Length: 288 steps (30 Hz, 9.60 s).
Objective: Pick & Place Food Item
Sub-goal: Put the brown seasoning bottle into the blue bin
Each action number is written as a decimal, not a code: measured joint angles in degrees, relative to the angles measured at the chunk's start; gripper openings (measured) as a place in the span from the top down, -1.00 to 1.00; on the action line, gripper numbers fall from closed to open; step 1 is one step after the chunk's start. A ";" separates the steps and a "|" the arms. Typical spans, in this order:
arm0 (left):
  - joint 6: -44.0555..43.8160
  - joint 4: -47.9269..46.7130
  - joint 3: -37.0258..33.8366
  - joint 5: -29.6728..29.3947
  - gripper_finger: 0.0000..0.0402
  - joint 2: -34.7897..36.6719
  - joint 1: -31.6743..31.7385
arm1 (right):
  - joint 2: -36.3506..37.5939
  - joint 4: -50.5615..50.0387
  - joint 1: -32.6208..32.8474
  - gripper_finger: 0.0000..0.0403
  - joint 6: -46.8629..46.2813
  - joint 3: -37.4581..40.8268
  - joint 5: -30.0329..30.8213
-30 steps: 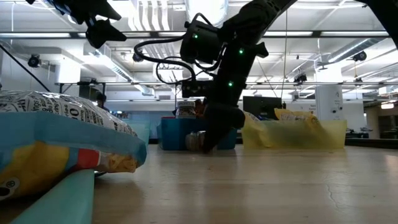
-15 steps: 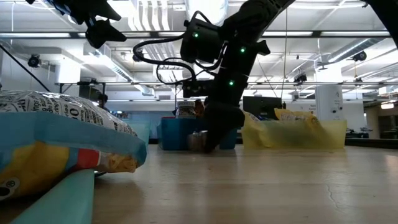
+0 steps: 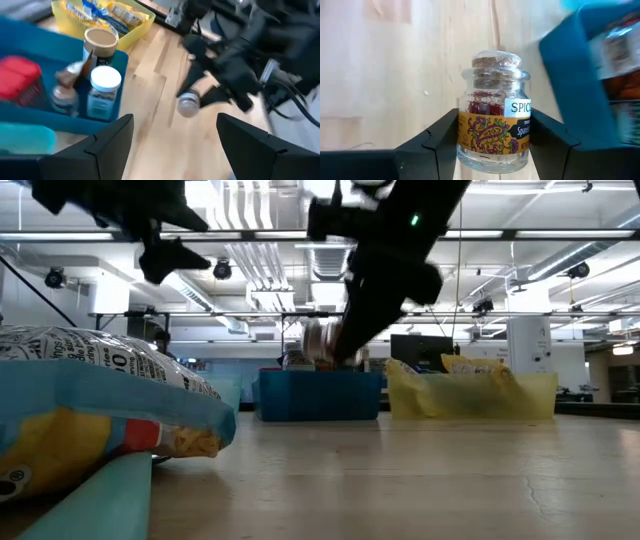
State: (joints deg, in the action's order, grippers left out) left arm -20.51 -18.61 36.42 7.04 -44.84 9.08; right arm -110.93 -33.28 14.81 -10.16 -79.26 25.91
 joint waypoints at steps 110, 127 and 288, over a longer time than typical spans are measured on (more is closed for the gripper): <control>-22.82 2.83 12.52 -1.30 0.18 -23.67 -6.74 | 3.08 11.14 5.38 -0.77 2.01 -1.09 21.96; 6.54 -28.49 32.27 -8.12 0.18 -34.61 10.56 | 3.18 -0.99 11.41 -0.78 -17.31 -1.09 21.77; 20.95 -41.13 50.72 -8.51 0.09 -72.22 17.79 | 3.14 -3.30 17.57 -0.78 -29.57 -0.96 18.58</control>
State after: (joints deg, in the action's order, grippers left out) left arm 0.44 -59.74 87.13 -1.48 -117.05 26.87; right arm -107.79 -36.58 32.38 -39.72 -80.23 44.49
